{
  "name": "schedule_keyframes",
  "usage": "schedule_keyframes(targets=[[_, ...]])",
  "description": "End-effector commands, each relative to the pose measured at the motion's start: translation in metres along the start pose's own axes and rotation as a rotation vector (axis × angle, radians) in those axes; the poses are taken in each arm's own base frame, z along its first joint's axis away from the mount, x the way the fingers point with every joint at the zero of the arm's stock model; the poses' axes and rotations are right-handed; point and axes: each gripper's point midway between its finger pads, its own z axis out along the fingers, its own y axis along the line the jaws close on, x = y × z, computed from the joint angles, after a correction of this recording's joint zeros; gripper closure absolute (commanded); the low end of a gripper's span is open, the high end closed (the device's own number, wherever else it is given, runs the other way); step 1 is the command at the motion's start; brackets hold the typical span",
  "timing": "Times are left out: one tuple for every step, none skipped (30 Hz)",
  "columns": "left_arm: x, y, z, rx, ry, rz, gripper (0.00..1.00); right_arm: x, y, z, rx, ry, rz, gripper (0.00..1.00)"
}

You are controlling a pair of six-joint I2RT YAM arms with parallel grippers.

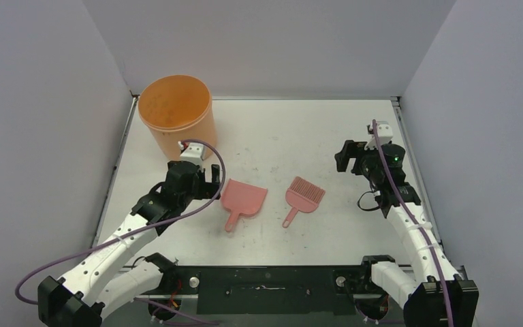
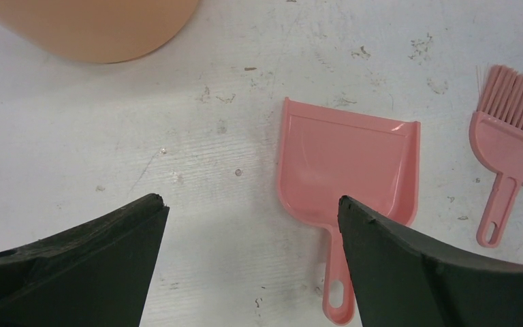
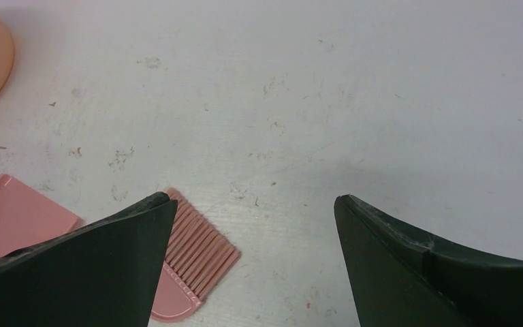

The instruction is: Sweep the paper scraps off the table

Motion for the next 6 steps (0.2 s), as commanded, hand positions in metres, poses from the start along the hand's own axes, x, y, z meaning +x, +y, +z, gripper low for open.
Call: schedule_keyframes(targets=[[-0.0261,-0.0069,0.0028,0.027,-0.055,-0.04,0.04,-0.0194,-0.0119,-0.0027,0.057,-0.084,0.012,0.1],[-0.0268,-0.0064,0.0032,0.029,-0.055,-0.046,0.04,-0.0194,-0.0128,-0.0037,0.058,-0.088,0.007,0.1],[-0.0275,-0.0058,0.0032,0.031,-0.057,-0.053,0.04,-0.0178,-0.0131,-0.0032,0.056,-0.088,0.006,0.1],[-0.028,-0.0054,0.0034,0.032,-0.058,-0.059,0.04,-0.0146,-0.0135,-0.0021,0.053,-0.075,0.007,0.1],[-0.0283,-0.0048,0.003,0.032,-0.06,-0.064,0.04,-0.0135,-0.0133,-0.002,0.051,-0.062,0.012,0.1],[-0.0282,-0.0043,0.0026,0.031,-0.061,-0.066,0.04,-0.0158,-0.0148,-0.0031,0.055,-0.062,0.019,0.1]])
